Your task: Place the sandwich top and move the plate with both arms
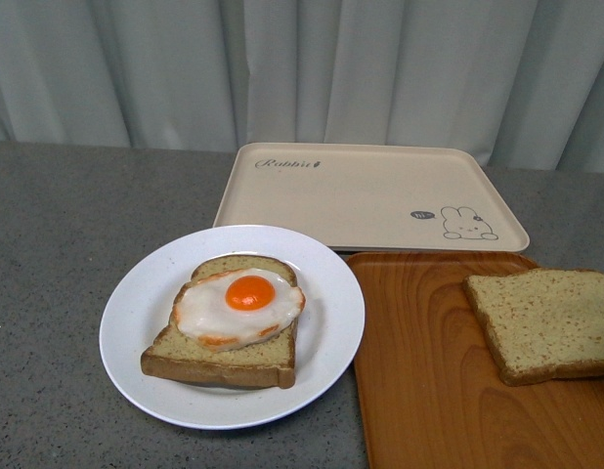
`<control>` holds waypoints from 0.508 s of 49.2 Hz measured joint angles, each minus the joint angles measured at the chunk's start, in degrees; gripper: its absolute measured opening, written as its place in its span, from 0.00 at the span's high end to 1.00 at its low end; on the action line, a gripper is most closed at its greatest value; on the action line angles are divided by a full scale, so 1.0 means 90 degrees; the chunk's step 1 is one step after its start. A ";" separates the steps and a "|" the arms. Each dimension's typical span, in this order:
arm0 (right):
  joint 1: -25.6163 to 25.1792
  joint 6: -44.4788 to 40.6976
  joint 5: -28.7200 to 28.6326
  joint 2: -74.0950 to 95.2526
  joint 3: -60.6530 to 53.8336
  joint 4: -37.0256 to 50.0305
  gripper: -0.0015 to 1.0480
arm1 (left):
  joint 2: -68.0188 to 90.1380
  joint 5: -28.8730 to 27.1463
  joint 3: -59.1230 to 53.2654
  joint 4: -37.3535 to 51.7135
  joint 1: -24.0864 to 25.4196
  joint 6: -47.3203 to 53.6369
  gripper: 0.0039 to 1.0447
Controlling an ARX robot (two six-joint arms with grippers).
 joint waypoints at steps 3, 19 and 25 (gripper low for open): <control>0.0058 0.0024 0.0000 0.0107 0.0087 0.0027 0.09 | 0.0000 0.0000 0.0000 0.0000 0.0000 0.0000 0.06; 0.0223 0.0168 0.0019 0.0539 0.0345 0.0199 0.09 | 0.0000 0.0000 0.0000 0.0000 0.0000 0.0000 0.06; 0.0272 0.0197 0.0049 0.0641 0.0425 0.0265 0.09 | 0.0000 0.0000 0.0000 0.0000 0.0000 0.0000 0.06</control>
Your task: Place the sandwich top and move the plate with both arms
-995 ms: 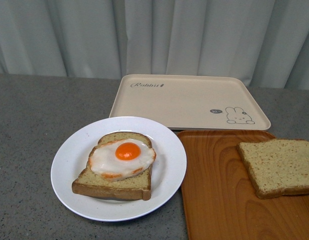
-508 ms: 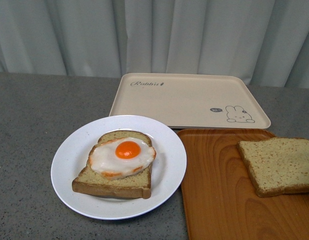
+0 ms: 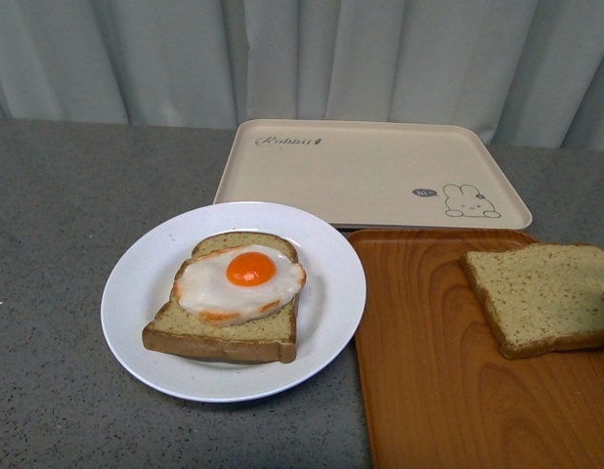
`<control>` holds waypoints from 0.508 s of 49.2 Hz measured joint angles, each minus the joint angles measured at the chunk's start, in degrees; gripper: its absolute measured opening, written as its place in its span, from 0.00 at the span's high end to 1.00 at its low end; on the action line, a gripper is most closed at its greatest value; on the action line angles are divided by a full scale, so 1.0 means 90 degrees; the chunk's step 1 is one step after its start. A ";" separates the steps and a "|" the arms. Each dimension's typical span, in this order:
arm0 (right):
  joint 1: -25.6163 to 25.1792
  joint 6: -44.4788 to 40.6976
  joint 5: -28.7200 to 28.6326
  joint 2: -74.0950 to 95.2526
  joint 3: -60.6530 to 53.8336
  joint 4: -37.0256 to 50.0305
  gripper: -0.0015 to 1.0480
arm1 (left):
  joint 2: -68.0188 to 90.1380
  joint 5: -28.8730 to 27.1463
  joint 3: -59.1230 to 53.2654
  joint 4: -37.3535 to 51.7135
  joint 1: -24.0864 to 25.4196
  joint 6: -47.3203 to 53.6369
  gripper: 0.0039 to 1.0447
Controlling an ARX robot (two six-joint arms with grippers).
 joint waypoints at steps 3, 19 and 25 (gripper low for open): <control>0.0027 0.0015 0.0024 0.0041 0.0039 0.0024 0.09 | 0.0000 0.0000 0.0000 0.0000 0.0000 0.0000 0.06; 0.0124 0.0211 0.0063 0.0248 0.0141 0.0306 0.17 | 0.0000 0.0000 0.0000 0.0000 0.0002 0.0000 0.06; 0.0160 0.0223 0.0019 0.0306 0.0141 0.0437 0.34 | 0.0000 0.0000 0.0000 0.0000 0.0000 0.0000 0.06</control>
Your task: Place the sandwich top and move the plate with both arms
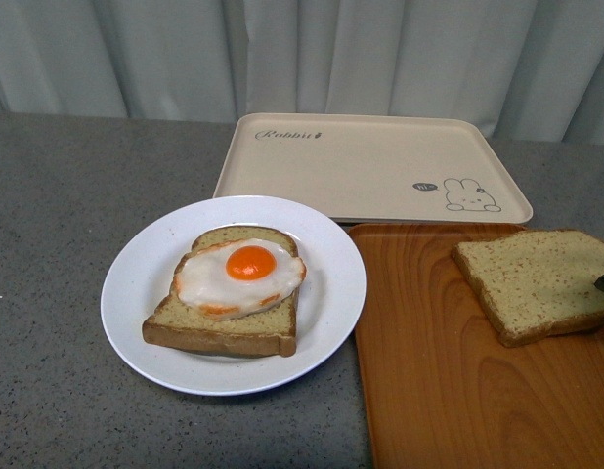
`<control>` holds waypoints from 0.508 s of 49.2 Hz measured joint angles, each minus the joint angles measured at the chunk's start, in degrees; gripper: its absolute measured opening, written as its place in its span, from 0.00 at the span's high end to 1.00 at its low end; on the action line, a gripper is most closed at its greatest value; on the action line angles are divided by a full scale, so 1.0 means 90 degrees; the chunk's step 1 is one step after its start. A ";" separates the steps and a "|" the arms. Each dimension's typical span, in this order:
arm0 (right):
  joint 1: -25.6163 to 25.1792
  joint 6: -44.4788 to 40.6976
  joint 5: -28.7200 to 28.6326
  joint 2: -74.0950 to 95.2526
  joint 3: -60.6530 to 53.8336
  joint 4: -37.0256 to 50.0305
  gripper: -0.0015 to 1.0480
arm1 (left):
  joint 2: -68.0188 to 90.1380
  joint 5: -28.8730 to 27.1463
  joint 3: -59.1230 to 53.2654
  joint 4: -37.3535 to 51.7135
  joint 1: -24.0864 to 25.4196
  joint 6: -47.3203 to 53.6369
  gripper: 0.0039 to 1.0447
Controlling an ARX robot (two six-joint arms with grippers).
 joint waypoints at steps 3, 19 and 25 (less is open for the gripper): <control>0.0012 0.0002 -0.0046 0.0015 0.0000 0.0058 0.42 | 0.0000 0.0000 0.0000 0.0000 0.0000 0.0000 0.06; 0.0073 -0.0058 -0.0401 -0.0151 0.0005 0.0216 0.92 | 0.0000 0.0000 0.0000 0.0000 0.0002 0.0000 0.06; 0.0199 -0.0070 -0.0571 -0.0471 0.0104 0.0211 0.98 | 0.0000 0.0000 0.0000 0.0000 0.0002 0.0000 0.06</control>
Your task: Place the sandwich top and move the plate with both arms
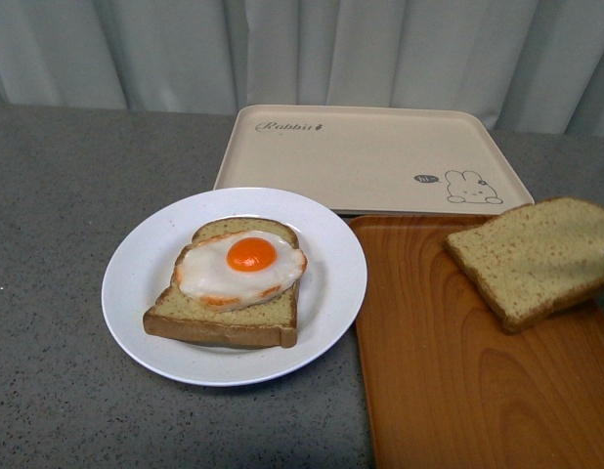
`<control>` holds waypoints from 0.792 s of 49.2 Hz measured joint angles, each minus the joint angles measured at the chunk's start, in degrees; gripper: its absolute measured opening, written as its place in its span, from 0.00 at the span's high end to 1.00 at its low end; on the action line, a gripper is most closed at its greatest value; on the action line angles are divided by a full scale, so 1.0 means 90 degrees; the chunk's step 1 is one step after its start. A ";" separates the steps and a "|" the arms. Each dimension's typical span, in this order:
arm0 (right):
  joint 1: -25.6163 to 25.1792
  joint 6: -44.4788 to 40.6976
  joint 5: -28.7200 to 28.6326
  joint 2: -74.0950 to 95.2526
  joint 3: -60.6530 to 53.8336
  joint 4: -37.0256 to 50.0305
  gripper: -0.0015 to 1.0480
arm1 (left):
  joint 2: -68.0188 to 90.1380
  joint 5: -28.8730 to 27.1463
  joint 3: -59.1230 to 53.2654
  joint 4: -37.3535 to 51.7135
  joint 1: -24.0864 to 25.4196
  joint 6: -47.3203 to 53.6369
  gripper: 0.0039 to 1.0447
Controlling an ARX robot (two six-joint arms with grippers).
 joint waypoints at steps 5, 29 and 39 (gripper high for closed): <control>0.0219 0.0036 -0.0131 -0.0384 0.0126 0.0107 0.98 | 0.0000 0.0000 0.0000 0.0000 0.0000 0.0000 0.06; 0.1787 0.0512 -0.0189 -0.0544 0.0525 0.1003 0.98 | 0.0000 0.0000 0.0000 0.0000 -0.0002 0.0000 0.06; 0.2399 0.0500 -0.0253 -0.0068 0.0631 0.1297 0.98 | 0.0000 0.0000 0.0000 0.0000 0.0000 0.0000 0.06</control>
